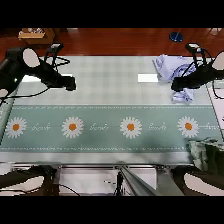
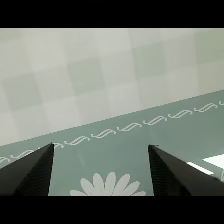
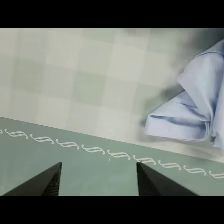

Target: Fold the shirts.

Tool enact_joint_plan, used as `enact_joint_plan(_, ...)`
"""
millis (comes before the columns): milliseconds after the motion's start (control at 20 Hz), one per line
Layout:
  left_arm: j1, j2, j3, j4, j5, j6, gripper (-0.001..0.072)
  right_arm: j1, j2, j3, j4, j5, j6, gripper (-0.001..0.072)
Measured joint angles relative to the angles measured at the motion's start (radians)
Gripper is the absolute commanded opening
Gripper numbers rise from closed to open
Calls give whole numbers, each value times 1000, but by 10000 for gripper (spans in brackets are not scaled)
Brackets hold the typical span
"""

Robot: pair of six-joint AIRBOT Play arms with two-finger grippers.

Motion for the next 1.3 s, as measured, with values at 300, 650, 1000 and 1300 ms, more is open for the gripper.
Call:
enact_joint_plan(300,0,0,0,0,0,0,719,0,0,0,0,0,0,549)
enact_joint_plan(650,0,0,0,0,0,0,719,0,0,0,0,0,0,549)
enact_joint_plan(1000,0,0,0,0,0,0,719,0,0,0,0,-5,0,549)
enact_joint_plan(1300,0,0,0,0,9,0,719,0,0,0,0,-60,0,548)
